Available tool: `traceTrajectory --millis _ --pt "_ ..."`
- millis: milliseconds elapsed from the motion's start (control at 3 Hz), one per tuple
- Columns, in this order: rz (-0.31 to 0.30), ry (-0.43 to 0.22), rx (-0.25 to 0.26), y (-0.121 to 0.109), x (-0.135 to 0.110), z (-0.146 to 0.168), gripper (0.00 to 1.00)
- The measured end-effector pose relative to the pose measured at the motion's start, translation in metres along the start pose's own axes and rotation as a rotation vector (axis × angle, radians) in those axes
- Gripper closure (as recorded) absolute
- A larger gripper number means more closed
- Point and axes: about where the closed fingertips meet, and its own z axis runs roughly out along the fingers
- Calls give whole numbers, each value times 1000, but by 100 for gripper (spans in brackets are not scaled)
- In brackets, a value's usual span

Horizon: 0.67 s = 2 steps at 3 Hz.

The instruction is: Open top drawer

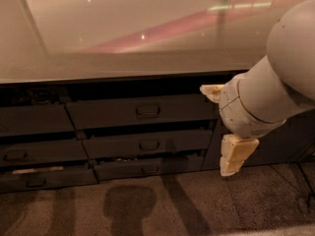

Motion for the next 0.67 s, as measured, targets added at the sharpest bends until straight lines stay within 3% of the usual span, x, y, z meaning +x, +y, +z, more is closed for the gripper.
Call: traceTrajectory --millis 333,667 --pt "69 -1 -81 2 28 47 0" --pt "160 -7 -196 6 67 114 0"
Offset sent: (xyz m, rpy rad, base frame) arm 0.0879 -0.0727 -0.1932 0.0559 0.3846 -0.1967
